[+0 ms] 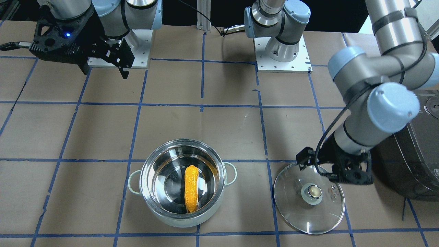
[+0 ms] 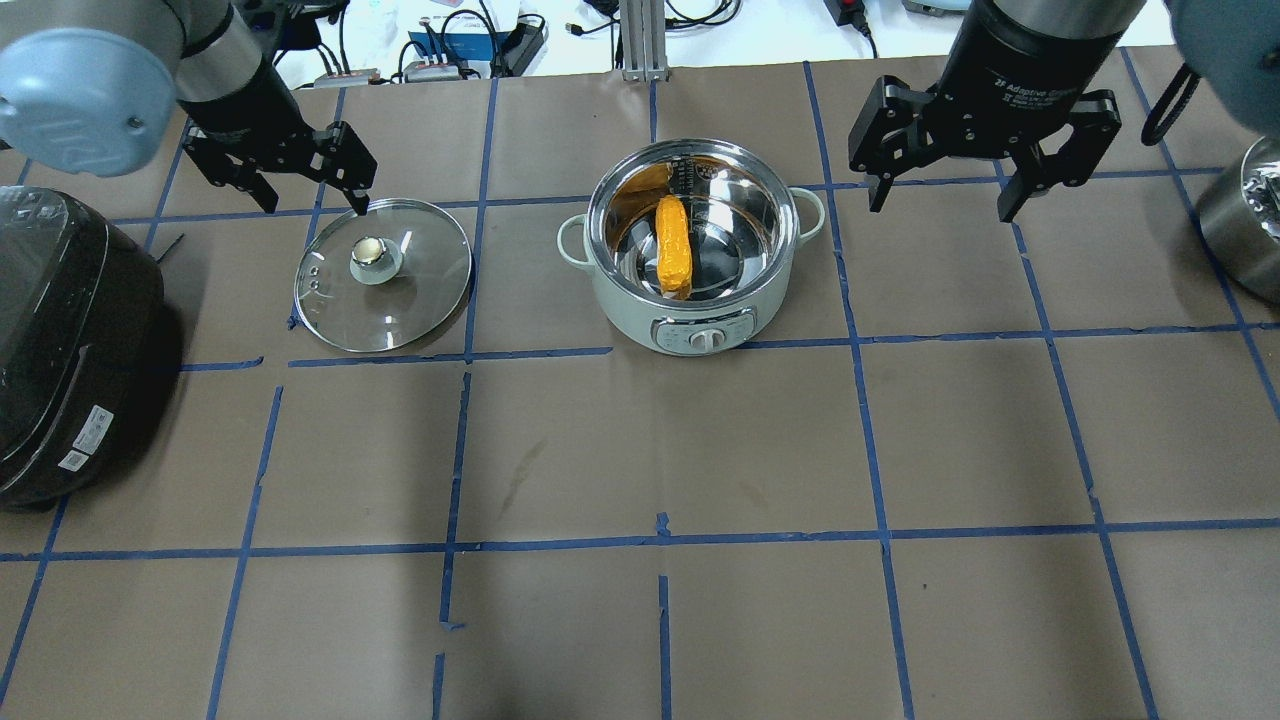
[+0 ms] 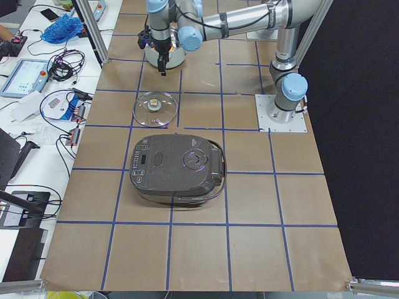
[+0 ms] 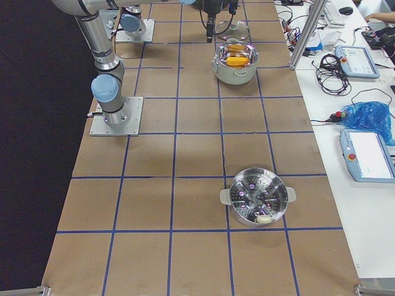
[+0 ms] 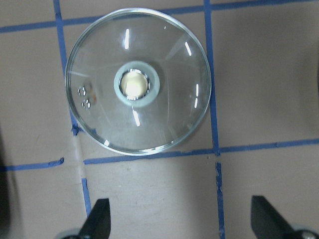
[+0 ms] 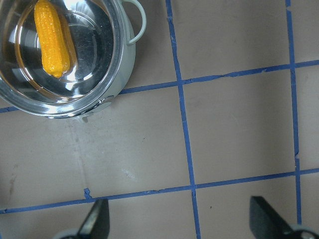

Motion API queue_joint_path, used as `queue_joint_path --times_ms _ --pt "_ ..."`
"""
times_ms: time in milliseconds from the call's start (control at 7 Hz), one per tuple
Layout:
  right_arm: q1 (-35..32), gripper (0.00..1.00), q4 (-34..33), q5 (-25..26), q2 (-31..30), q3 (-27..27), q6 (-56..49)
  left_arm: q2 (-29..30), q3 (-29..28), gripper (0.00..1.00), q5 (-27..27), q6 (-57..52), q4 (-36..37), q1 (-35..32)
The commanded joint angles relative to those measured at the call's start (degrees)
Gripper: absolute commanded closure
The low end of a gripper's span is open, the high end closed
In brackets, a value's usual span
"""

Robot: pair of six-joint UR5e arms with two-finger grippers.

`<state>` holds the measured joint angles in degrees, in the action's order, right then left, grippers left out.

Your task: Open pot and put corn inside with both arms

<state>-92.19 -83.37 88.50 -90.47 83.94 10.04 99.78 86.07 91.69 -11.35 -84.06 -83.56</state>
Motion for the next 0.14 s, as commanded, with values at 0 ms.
queue_joint_path --times_ms 0 --pt "0.00 0.00 -0.21 -0.08 -0.06 0.08 -0.02 -7.04 1.11 0.00 1.03 0.53 -7.43 -3.17"
